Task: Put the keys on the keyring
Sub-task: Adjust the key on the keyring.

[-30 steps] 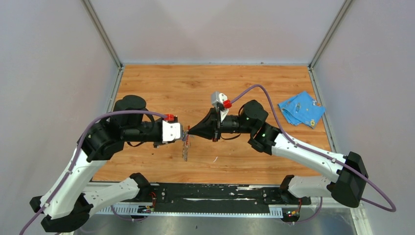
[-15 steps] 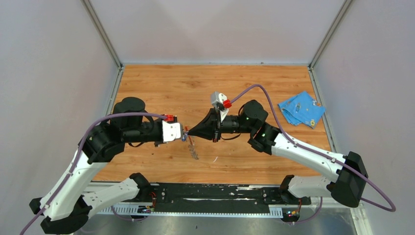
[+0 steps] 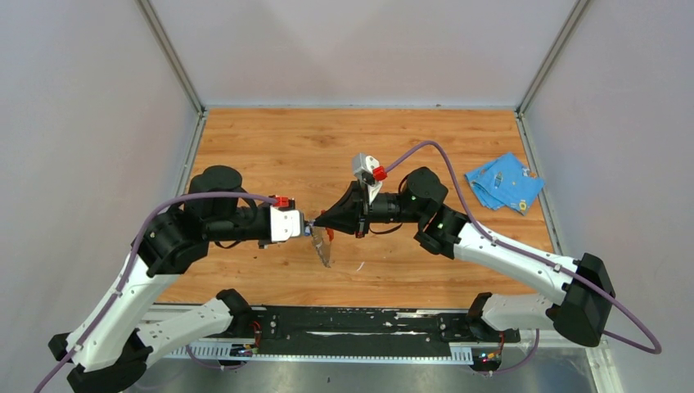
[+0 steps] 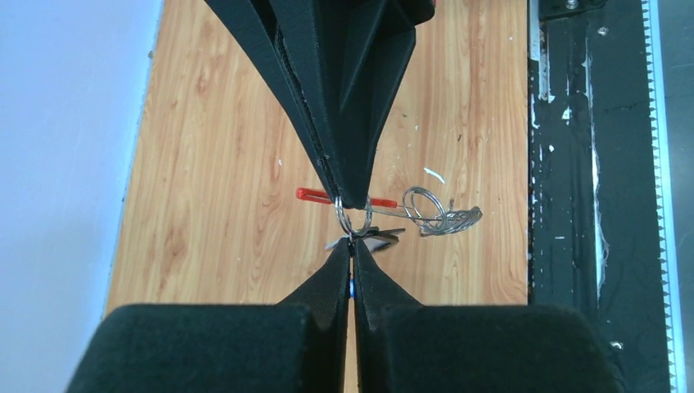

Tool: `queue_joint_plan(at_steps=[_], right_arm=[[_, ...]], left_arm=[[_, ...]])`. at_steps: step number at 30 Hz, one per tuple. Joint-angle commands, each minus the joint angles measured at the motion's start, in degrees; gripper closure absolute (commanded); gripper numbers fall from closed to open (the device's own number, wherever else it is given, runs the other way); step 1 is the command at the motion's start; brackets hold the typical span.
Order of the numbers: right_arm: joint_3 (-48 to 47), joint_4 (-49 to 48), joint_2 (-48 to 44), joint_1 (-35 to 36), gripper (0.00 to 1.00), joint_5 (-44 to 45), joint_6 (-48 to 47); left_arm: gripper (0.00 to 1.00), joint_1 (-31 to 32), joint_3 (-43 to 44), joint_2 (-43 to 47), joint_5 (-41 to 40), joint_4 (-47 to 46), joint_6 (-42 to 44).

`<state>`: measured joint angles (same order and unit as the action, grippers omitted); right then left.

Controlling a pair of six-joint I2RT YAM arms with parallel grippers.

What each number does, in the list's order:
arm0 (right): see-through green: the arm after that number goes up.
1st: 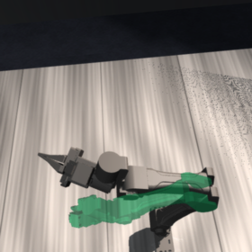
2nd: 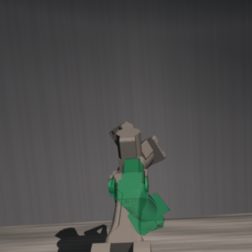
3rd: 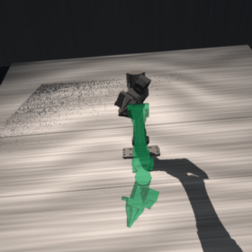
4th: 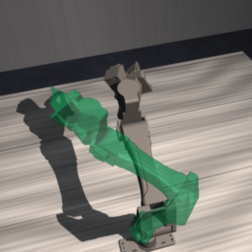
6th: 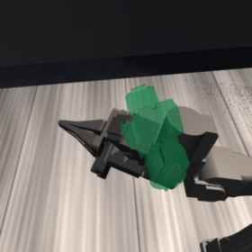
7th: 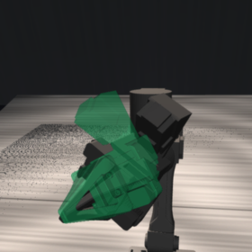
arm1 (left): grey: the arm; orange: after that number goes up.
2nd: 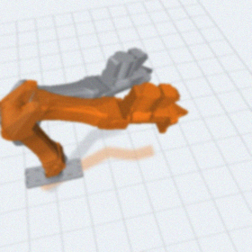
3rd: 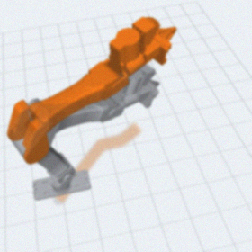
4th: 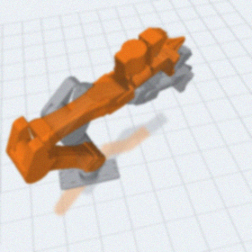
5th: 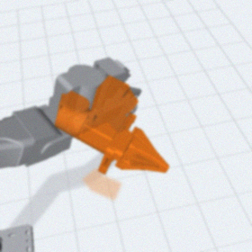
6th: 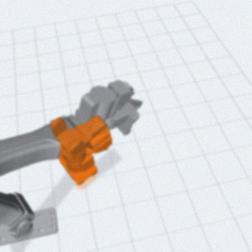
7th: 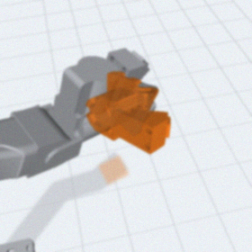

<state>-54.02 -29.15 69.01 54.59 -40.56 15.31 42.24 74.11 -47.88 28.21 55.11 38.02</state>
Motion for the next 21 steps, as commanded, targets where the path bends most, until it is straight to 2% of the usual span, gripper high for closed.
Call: queue_joint_plan(at_steps=[1, 15, 20, 21], right_arm=[[-0.1, -3.1, 0.1, -1.0, 1.0, 0.4, 0.7], [0.9, -5.0, 0.6, -1.0, 1.0, 3.0, 2.3], [1.2, -5.4, 0.9, -1.0, 1.0, 3.4, 2.6], [1.3, -5.5, 1.0, -0.9, 1.0, 3.5, 2.6]], left_arm=[[1.0, 0.5, -1.0, 1.0, 1.4, -0.4, 2.1], [1.0, 0.5, -4.5, 2.6, 1.8, -0.4, 9.4], [1.0, 0.5, -4.7, 2.4, 5.0, -0.4, 9.0], [0.97, 0.5, -4.7, 2.4, 6.3, -0.4, 8.7]])
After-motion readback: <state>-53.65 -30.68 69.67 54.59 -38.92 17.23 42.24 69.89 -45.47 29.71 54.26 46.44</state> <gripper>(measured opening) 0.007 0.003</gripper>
